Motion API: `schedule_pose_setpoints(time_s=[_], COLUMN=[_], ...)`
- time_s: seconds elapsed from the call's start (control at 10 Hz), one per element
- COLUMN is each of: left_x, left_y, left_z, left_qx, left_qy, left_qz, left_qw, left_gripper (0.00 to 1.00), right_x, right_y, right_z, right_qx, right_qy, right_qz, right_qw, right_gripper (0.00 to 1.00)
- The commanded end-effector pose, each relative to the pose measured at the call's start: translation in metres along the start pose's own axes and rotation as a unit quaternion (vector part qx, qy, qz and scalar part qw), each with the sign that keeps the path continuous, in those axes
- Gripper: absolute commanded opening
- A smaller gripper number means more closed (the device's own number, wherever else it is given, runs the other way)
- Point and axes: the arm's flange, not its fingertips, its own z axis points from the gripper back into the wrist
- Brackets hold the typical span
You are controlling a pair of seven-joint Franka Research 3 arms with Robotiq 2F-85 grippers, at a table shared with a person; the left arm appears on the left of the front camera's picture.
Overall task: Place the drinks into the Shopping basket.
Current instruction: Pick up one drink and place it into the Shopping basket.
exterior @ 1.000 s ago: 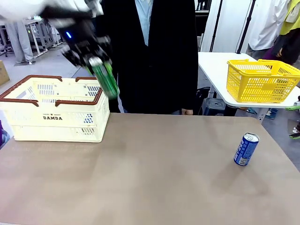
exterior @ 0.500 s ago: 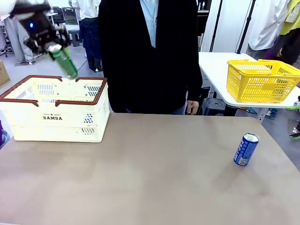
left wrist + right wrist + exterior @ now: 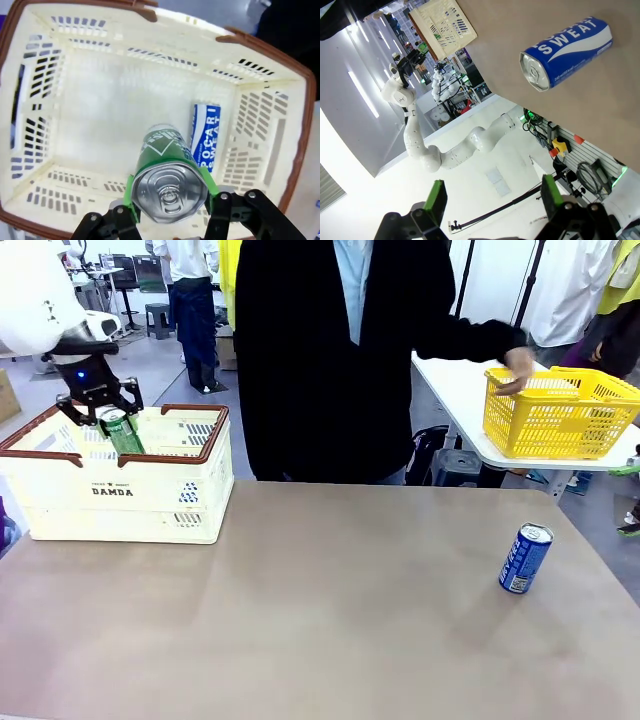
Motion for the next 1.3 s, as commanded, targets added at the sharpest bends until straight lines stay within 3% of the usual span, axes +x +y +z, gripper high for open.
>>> schedule_pose_setpoints(time_s=[0.0, 0.2, 0.4, 0.5, 1.0, 1.1, 1.2], left_x=[-0.004, -0.001, -0.005, -0.005, -0.015, -0.015, -0.014], left_y=[-0.003, -0.003, -0.02, -0.022, -0.025, -0.026, -0.027], left_z=[0.03, 0.006, -0.025, -0.039, -0.087, -0.092, -0.093], left_qx=[-0.006, -0.001, 0.019, 0.055, 0.087, 0.086, 0.089], left_qy=[-0.012, -0.002, -0.06, -0.049, -0.037, -0.032, -0.028], left_qz=[-0.015, -0.003, -0.147, -0.161, -0.168, -0.167, -0.167], left_qw=[1.0, 1.0, 0.987, 0.984, 0.981, 0.982, 0.981], left_gripper=[0.0, 0.0, 0.0, 0.0, 0.0, 0.1, 0.68], right_x=[-0.003, -0.003, -0.003, -0.003, -0.003, -0.003, -0.003], right_y=[0.002, 0.002, 0.002, 0.002, 0.002, 0.002, 0.002], right_z=[-0.003, -0.003, -0.003, -0.003, -0.003, -0.003, -0.003], right_qx=[-0.002, -0.002, -0.002, -0.002, -0.002, -0.002, -0.002], right_qy=[-0.005, -0.005, -0.005, -0.005, -0.005, -0.005, -0.005], right_qz=[-0.005, -0.005, -0.005, -0.005, -0.005, -0.005, -0.005], right_qw=[1.0, 1.0, 1.0, 1.0, 1.0, 1.0, 1.0], right_gripper=[1.0, 1.0, 1.0, 1.0, 1.0, 1.0, 1.0])
